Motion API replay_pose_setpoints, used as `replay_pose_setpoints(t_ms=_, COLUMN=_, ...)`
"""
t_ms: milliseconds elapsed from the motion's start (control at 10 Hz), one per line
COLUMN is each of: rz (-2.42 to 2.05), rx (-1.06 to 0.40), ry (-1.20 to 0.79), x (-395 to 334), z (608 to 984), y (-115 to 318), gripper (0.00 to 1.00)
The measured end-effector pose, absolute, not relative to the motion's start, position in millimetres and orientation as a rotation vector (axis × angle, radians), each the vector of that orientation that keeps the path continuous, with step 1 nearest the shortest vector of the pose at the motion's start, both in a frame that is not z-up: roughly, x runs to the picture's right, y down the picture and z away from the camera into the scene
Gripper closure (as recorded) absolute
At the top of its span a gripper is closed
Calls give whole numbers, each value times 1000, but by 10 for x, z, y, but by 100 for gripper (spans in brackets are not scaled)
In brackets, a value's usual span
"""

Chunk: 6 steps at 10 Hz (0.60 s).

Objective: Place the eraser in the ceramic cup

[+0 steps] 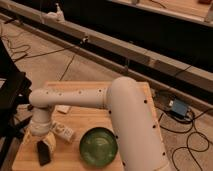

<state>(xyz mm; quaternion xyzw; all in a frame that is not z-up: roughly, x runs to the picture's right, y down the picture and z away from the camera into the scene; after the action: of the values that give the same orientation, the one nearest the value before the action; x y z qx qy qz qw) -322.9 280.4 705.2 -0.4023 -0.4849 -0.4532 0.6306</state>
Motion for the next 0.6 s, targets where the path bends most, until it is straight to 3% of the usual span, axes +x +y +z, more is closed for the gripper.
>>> replay_pose_setpoints(t_ms=600, rz=-1006, rx=-924, ry=-1173, x=-3465, z=7465, y=3129, gripper=20)
